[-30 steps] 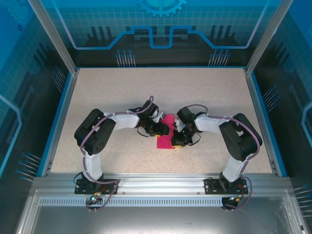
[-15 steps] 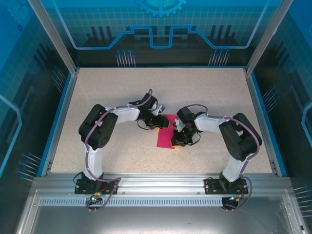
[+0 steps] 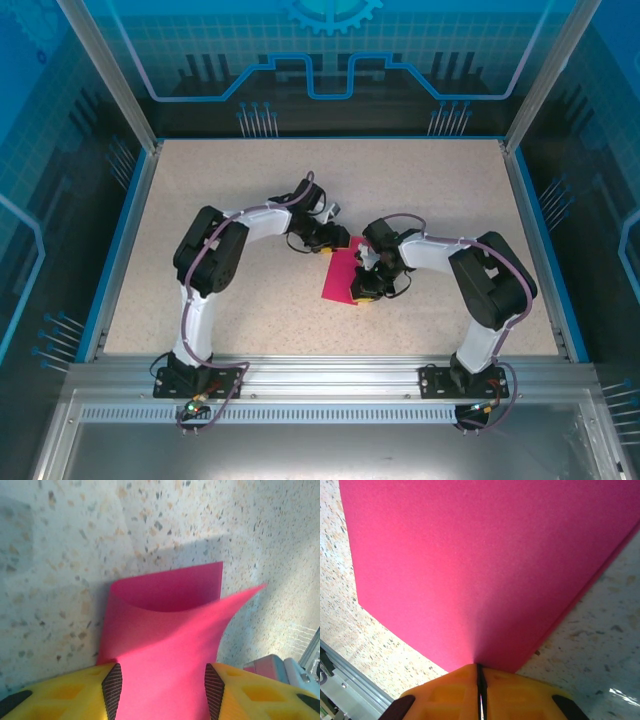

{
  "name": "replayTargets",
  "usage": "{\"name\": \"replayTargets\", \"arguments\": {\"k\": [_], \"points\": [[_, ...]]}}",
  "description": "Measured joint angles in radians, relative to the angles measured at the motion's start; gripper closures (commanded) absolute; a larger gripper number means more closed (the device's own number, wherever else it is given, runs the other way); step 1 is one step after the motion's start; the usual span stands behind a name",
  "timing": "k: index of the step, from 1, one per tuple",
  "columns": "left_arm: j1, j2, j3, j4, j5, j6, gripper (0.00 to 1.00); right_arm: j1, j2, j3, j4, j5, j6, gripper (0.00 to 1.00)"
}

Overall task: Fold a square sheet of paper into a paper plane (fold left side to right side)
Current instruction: First fold the square sheet of paper in half at the center of the table.

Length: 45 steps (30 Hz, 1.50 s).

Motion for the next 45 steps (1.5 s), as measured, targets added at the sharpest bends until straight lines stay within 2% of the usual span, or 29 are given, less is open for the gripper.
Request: {"name": "replayTargets", "arguments": {"k": [4, 11, 17, 22, 29, 34, 45], "points": [[0.012, 0.021, 0.037, 0.008, -0.009, 0.0, 0.47, 0.0, 0.0, 0.0, -0.001, 0.0, 0.0, 0.9], [0.048, 0.004, 0.008, 0.056, -0.024, 0.0, 0.47, 0.0, 0.008, 0.011, -0.014, 0.0, 0.0, 0.9], [0.075, -0.179, -0.163, 0.083, -0.027, 0.0, 0.48, 0.0, 0.009, 0.013, -0.017, 0.0, -0.006, 0.9], [0.054, -0.286, -0.223, 0.132, 0.002, -0.002, 0.49, 0.0, 0.011, 0.017, -0.021, 0.0, -0.008, 0.9], [-0.018, -0.168, -0.175, 0.162, 0.012, -0.027, 0.49, 0.0, 0.015, 0.019, -0.026, 0.0, -0.011, 0.9], [-0.021, -0.073, -0.121, 0.154, 0.007, -0.027, 0.49, 0.0, 0.016, 0.02, -0.026, 0.0, -0.011, 0.9], [-0.013, 0.008, -0.006, 0.082, -0.036, -0.026, 0.49, 0.0, 0.018, 0.024, -0.033, 0.002, -0.015, 0.9]]}}
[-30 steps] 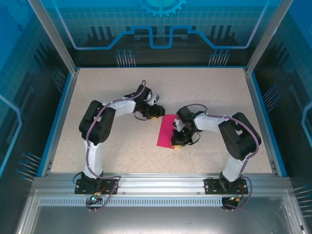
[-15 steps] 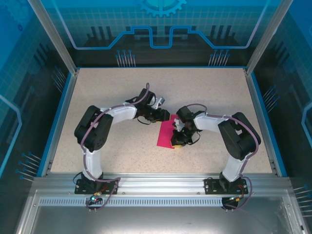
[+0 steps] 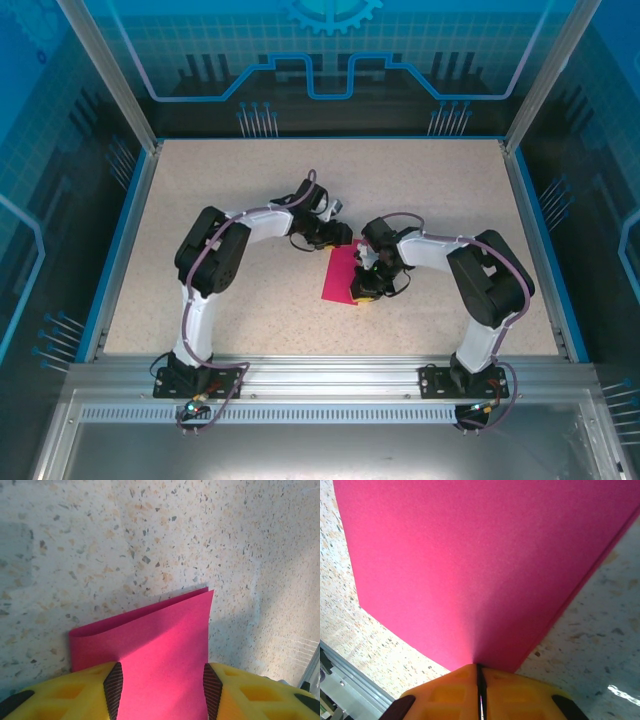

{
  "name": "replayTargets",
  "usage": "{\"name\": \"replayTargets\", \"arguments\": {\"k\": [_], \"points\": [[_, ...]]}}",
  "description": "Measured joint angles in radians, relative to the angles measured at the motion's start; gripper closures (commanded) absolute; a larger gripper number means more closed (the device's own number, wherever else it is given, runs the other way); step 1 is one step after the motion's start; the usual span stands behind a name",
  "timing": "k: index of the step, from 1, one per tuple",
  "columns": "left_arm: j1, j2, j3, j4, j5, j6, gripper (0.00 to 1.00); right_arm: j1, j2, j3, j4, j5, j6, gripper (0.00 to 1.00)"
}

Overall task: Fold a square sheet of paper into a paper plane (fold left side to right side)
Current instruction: First fold the square sheet of paper in half at the center of the table.

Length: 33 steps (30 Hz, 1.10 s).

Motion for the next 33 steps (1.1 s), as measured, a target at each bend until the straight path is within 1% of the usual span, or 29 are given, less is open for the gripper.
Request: {"name": "replayTargets", "arguments": {"k": [7, 11, 17, 22, 23, 26, 27, 30, 31, 33], "points": [[0.005, 0.038, 0.077, -0.084, 0.006, 0.001, 0.48, 0.0, 0.0, 0.0, 0.0, 0.0, 0.0, 0.9], [0.019, 0.057, 0.111, -0.097, 0.008, 0.004, 0.48, 0.0, 0.0, 0.0, 0.0, 0.0, 0.0, 0.9], [0.077, 0.061, 0.143, -0.108, -0.033, 0.03, 0.48, 0.0, 0.0, 0.0, 0.002, -0.003, -0.003, 0.9], [0.114, 0.047, 0.15, -0.108, -0.041, 0.035, 0.47, 0.0, -0.006, 0.0, 0.009, -0.006, -0.018, 0.86], [0.115, 0.033, 0.135, -0.105, -0.042, 0.036, 0.47, 0.001, -0.008, 0.001, 0.008, -0.005, -0.023, 0.84], [0.112, -0.081, 0.029, -0.093, -0.04, 0.032, 0.48, 0.002, -0.031, 0.003, 0.006, 0.012, -0.044, 0.69], [0.11, -0.132, -0.016, -0.084, -0.04, 0.031, 0.48, 0.0, -0.051, 0.003, 0.002, 0.034, -0.051, 0.64], [0.103, -0.306, -0.154, -0.06, -0.04, 0.021, 0.48, -0.019, -0.127, 0.01, -0.009, 0.074, -0.079, 0.52], [0.097, -0.358, -0.196, -0.051, -0.04, 0.015, 0.48, -0.032, -0.158, 0.015, -0.013, 0.082, -0.086, 0.49], [0.081, -0.427, -0.259, -0.029, -0.04, -0.002, 0.49, -0.065, -0.208, 0.026, -0.011, 0.097, -0.1, 0.48]]}}
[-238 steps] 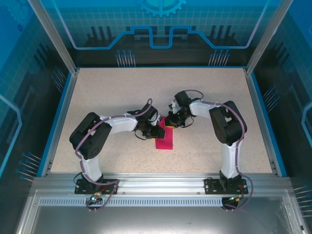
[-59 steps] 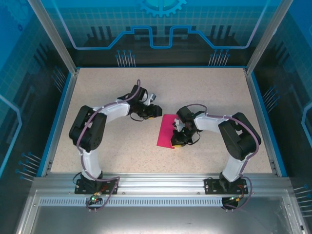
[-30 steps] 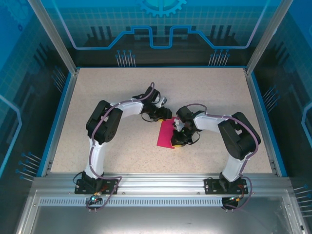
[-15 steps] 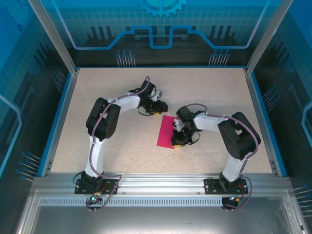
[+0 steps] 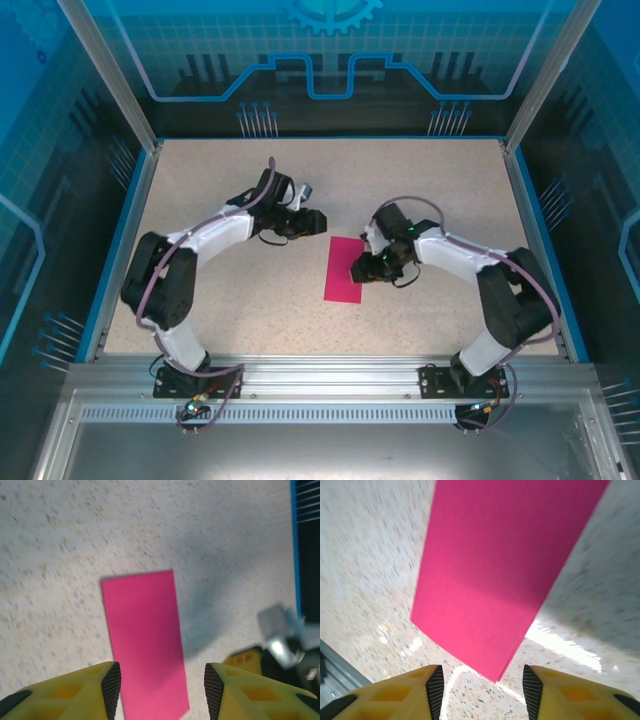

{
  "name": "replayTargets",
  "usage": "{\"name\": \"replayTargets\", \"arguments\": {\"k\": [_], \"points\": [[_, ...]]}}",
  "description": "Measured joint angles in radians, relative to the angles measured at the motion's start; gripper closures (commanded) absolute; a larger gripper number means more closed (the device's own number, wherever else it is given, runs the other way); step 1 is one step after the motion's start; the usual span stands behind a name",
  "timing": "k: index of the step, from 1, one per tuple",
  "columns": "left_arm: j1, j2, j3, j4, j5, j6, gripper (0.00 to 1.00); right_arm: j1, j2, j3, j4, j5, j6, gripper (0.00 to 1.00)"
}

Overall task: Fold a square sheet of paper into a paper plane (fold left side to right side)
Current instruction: First fold the square sheet of paper in half at the center of the table.

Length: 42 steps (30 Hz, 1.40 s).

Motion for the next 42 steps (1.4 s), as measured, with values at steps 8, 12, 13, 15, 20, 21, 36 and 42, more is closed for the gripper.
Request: {"name": "replayTargets", "arguments": {"k": [8, 12, 13, 15, 20, 21, 36, 42], "points": [[-0.15, -0.038, -0.151, 0.031, -0.012, -0.082, 0.49, -0.067, 0.027, 0.04, -0.001, 0.029, -0.014, 0.48], [-0.171, -0.002, -0.156, 0.058, -0.019, -0.113, 0.49, -0.067, 0.06, 0.048, 0.0, 0.037, -0.001, 0.51], [-0.172, 0.01, -0.156, 0.065, -0.019, -0.118, 0.49, -0.067, 0.068, 0.05, 0.0, 0.037, 0.006, 0.51], [-0.172, 0.039, -0.156, 0.073, -0.021, -0.129, 0.49, -0.067, 0.085, 0.053, 0.0, 0.034, 0.016, 0.52], [-0.174, 0.079, -0.156, 0.076, -0.022, -0.14, 0.49, -0.067, 0.108, 0.051, -0.003, 0.025, 0.05, 0.52], [-0.174, 0.081, -0.156, 0.078, -0.023, -0.141, 0.49, -0.067, 0.107, 0.048, -0.001, 0.023, 0.056, 0.52], [-0.188, 0.122, -0.156, 0.082, -0.023, -0.151, 0.49, -0.06, 0.082, -0.062, 0.006, -0.009, 0.127, 0.51], [-0.188, 0.122, -0.156, 0.082, -0.023, -0.15, 0.49, -0.033, 0.071, -0.065, 0.02, -0.045, 0.172, 0.51]]}}
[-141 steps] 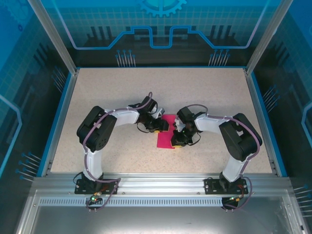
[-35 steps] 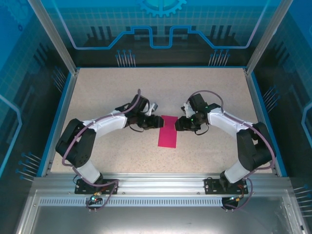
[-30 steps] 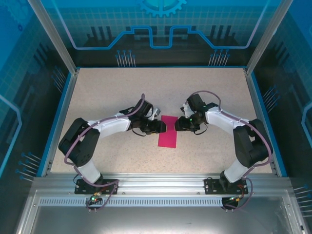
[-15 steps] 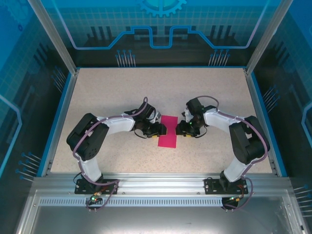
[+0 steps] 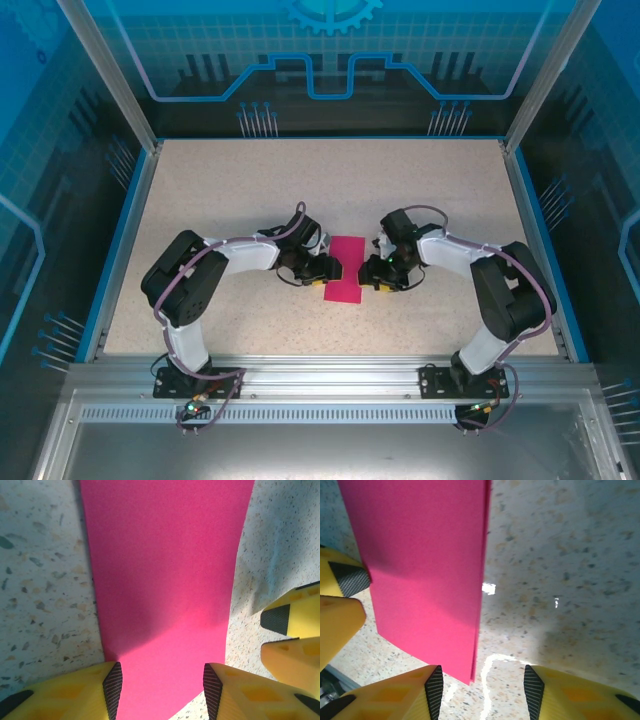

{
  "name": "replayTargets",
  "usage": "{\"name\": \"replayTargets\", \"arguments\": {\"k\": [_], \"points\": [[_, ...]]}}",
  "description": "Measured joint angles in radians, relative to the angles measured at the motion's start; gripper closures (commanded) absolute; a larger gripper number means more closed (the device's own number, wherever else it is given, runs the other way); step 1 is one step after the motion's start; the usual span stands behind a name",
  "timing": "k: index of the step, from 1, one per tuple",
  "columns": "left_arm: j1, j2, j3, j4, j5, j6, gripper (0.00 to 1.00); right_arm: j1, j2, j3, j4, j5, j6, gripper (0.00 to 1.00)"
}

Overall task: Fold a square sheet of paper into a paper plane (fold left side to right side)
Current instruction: First fold the square sheet of paper in half at the center of the table, then fold the triangle a second time at the center of the table.

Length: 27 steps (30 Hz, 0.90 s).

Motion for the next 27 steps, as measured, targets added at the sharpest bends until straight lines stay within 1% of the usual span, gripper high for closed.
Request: {"name": "replayTargets", "arguments": {"k": [6, 10, 16, 21, 27], "points": [[0.0, 0.0, 0.0, 0.0, -0.003, 0.0, 0.49, 0.013, 0.004, 0.0, 0.012, -0.009, 0.031, 0.53], [0.0, 0.0, -0.002, 0.003, -0.003, 0.0, 0.49, 0.008, 0.004, 0.0, 0.023, -0.003, 0.034, 0.52], [0.0, -0.004, -0.009, 0.009, -0.003, 0.0, 0.49, -0.06, 0.008, 0.037, 0.059, -0.005, -0.004, 0.52], [0.0, -0.004, -0.009, 0.01, -0.003, 0.0, 0.49, -0.113, 0.083, 0.154, 0.113, -0.006, -0.043, 0.52], [0.0, -0.004, -0.009, 0.012, -0.003, 0.0, 0.49, -0.119, 0.212, 0.262, 0.15, -0.008, -0.064, 0.52]]}}
